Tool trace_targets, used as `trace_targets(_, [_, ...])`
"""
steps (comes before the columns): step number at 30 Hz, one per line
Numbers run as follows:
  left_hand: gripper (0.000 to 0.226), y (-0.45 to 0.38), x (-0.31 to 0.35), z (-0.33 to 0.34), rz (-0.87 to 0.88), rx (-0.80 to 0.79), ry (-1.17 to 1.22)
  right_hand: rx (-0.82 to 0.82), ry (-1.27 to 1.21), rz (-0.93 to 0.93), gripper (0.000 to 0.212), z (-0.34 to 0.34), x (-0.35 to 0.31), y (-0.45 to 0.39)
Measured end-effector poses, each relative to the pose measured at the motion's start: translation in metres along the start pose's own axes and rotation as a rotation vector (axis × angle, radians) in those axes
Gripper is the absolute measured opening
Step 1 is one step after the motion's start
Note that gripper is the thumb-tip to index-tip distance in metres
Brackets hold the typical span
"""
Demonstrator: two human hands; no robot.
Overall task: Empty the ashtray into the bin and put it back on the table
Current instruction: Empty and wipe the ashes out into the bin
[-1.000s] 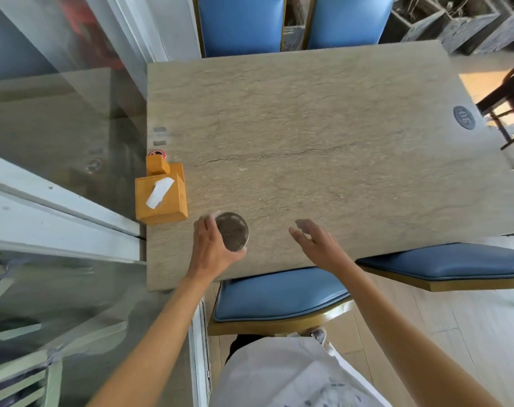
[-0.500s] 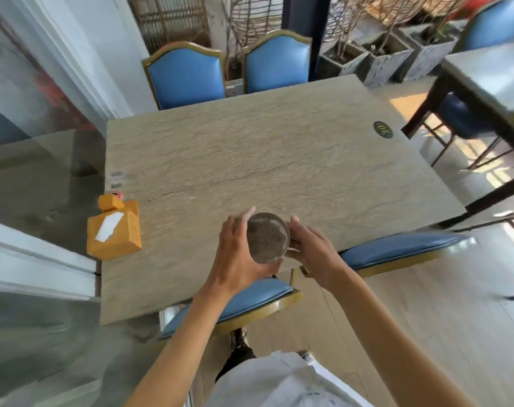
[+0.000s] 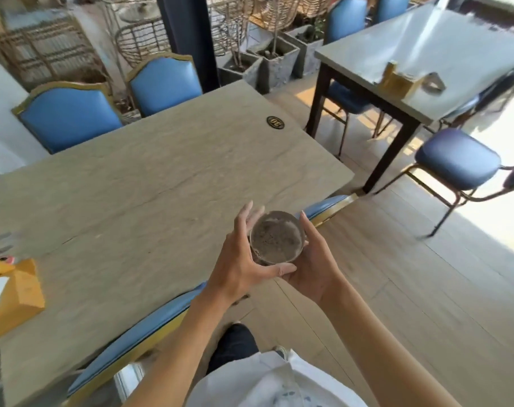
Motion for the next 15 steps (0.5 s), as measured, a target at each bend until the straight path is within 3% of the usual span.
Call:
trace_targets(4, [0.13, -0.021, 0.011, 0.03, 0.043, -0.12, -0.054, 0.003, -0.101, -0.058, 0.063, -0.025, -0.023, 0.002])
trace_targets(10, [0.077, -0.078, -0.006, 0.05, 0.027, -0.148, -0.118, 0.022, -0.195, -0.093, 0.073, -0.071, -0.066, -0.014])
trace_targets(15, [0.068, -0.148, -0.023, 0.076, 0.053, -0.189, -0.193, 0.099, -0.188, -0.131, 0.073, -0.112, -0.121, -0.035])
Point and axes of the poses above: each hand's wrist, its own y-axis away from the middle knuckle, its own z-axis out of the palm, x = y × z, the point moved 8 cm from there along -y, towards the middle knuckle, and after that the axes turned 4 degrees about -x, right-handed, at the moved point
